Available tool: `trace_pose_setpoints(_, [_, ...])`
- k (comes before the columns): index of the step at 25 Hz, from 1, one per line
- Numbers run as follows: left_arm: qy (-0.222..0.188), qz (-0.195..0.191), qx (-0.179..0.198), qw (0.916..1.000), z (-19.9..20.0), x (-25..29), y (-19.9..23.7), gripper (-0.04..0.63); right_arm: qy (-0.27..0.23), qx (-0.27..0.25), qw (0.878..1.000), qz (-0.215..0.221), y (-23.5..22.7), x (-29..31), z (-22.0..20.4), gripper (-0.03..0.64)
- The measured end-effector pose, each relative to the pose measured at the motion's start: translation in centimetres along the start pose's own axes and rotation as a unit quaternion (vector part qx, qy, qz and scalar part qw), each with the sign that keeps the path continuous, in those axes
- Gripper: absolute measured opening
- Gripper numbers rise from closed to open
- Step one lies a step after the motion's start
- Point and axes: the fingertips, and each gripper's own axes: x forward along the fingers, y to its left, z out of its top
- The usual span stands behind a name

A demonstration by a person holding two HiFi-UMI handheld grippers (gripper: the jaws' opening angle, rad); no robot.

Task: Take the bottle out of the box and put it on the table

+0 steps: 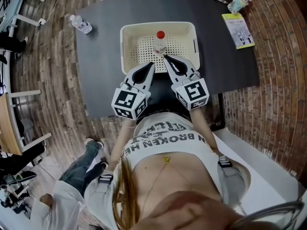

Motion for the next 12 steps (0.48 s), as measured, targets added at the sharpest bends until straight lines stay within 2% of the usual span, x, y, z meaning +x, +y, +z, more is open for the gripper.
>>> trace_pose_setpoints(12, [0.006,-0.004,-0.006,1.0,-0.1,0.8,1.2,0.0,0.008,0.004,1.0,0.005,-0.5,1.5,-0.4,0.009])
